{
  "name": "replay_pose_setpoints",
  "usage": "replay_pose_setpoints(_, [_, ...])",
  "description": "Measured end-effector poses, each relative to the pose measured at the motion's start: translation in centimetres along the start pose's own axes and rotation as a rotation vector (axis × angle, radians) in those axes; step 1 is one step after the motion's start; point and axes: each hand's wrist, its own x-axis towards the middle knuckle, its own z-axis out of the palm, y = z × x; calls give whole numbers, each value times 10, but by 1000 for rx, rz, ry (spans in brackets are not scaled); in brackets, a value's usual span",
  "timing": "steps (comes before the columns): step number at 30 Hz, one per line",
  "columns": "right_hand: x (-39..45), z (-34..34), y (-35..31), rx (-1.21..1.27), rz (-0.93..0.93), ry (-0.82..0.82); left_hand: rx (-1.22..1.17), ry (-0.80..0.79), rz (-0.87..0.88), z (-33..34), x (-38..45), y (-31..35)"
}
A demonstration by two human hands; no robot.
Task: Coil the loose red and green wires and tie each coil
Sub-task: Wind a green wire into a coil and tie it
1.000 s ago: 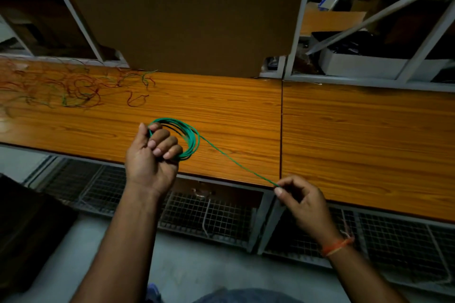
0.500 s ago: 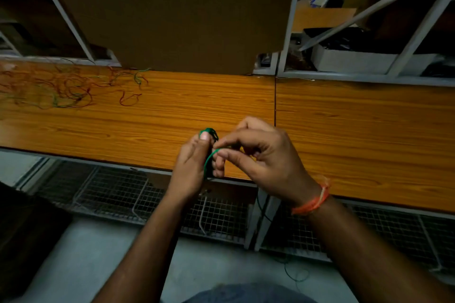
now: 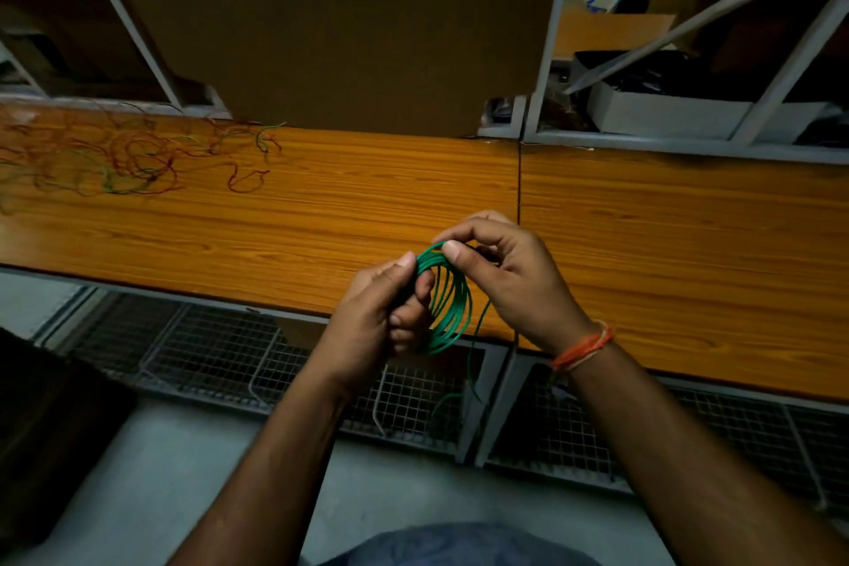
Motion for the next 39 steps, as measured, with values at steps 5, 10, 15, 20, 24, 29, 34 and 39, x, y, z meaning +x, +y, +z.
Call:
replay_pose_setpoints(5, [-8, 3, 5, 149, 118, -170, -215, -95, -51, -4, 0, 2])
replay_pose_setpoints(10, [-13, 13, 12, 90, 128, -117, -393, -110, -149, -5, 1, 2])
replay_pose_setpoints(15, [-29, 19, 27, 49, 144, -102, -519, -133, -70, -21, 6, 11])
replay_pose_setpoints(20, [-64, 12, 65, -139, 216, -104, -677, -86, 72, -63, 6, 26])
replay_pose_setpoints(24, [-77, 0, 56, -414, 19, -211, -489, 331, 189, -65, 6, 24])
replay_pose_setpoints(29, [-58, 10, 0, -521, -279, -428, -22, 482, 224, -40, 15, -8])
replay_pose_setpoints(34, [-27, 11, -39, -369, -330, -287, 558, 294, 286, -17, 10, -26])
replay_pose_setpoints(39, [-5, -2, -45, -326, -256, -207, 374, 140, 225, -11, 10, -23])
